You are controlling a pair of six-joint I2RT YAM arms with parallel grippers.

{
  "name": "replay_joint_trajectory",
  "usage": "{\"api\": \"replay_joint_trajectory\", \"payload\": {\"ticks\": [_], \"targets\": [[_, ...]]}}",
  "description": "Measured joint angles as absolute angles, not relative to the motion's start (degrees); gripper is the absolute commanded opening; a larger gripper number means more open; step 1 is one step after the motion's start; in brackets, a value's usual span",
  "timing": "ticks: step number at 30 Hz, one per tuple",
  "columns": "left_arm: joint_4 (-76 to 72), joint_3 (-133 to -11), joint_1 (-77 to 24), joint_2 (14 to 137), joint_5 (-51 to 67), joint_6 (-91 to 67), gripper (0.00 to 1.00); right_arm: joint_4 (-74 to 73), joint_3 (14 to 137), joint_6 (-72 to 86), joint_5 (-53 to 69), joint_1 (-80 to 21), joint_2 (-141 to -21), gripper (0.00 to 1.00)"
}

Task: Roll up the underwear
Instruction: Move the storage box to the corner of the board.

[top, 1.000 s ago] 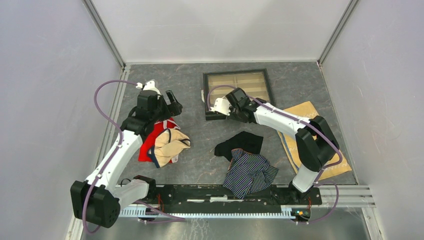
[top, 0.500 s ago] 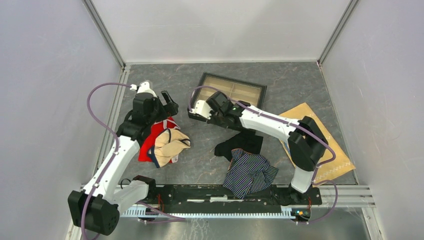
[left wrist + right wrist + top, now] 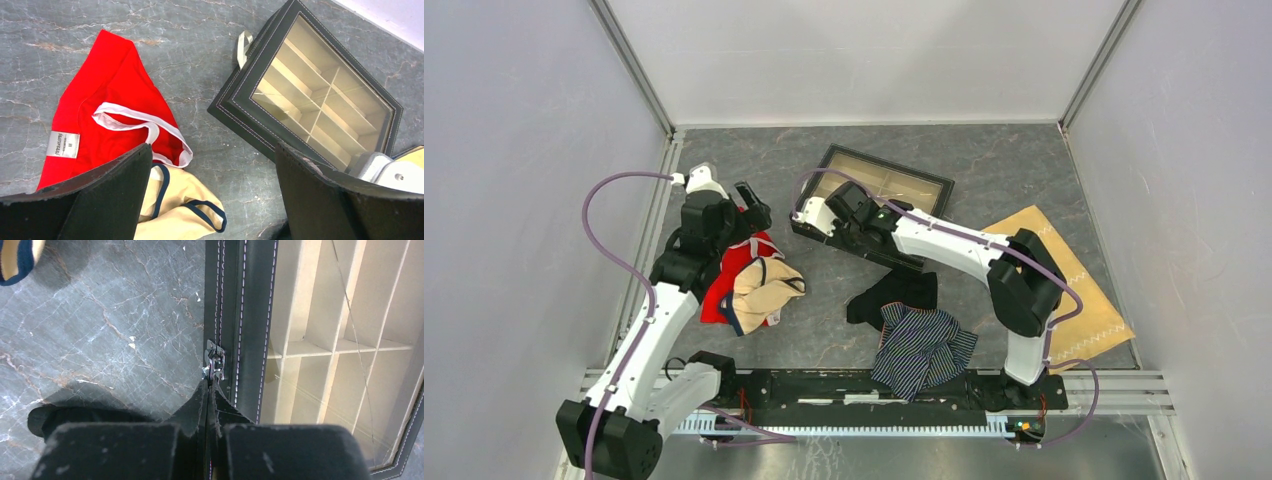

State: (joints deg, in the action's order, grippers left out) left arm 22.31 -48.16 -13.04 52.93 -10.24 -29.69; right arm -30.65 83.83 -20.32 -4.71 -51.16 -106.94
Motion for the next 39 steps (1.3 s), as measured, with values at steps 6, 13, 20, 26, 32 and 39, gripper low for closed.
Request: {"api": "replay_joint_trajectory", "payload": {"ticks": [6, 13, 20, 26, 32, 39], "targets": [[22.1, -47.2, -12.8, 52.8, -9.9, -29.7, 0.95, -33.9, 87.5, -19.2, -0.6, -48.9, -106.9, 0.0], [14.8, -40.7, -12.8, 50.8, -1.7, -32.5, 0.76, -38.5, 94.7, -17.8, 10.2, -42.0, -106.9, 0.0], [4.5, -35.6, -14.2, 52.7, 5.3, -36.9, 0.6, -38.7, 100.9, -17.8, 15.9, -34.5, -106.4, 0.0], [-3.2, -34.5, -17.8, 56.9, 6.2, -39.4, 0.64, -38.1, 101.3, -17.9, 19.0, -32.2, -104.9, 0.08], [-1.6, -34.5, -18.6, 55.3, 0.7, -40.3, 0.72, -36.8, 92.4, -18.9, 20.6, -34.5, -101.3, 0.4], [4.3, -34.5, -18.5, 50.6, -7.8, -42.2, 0.73, -36.4, 89.6, -19.8, 16.8, -43.5, -101.4, 0.52]]}}
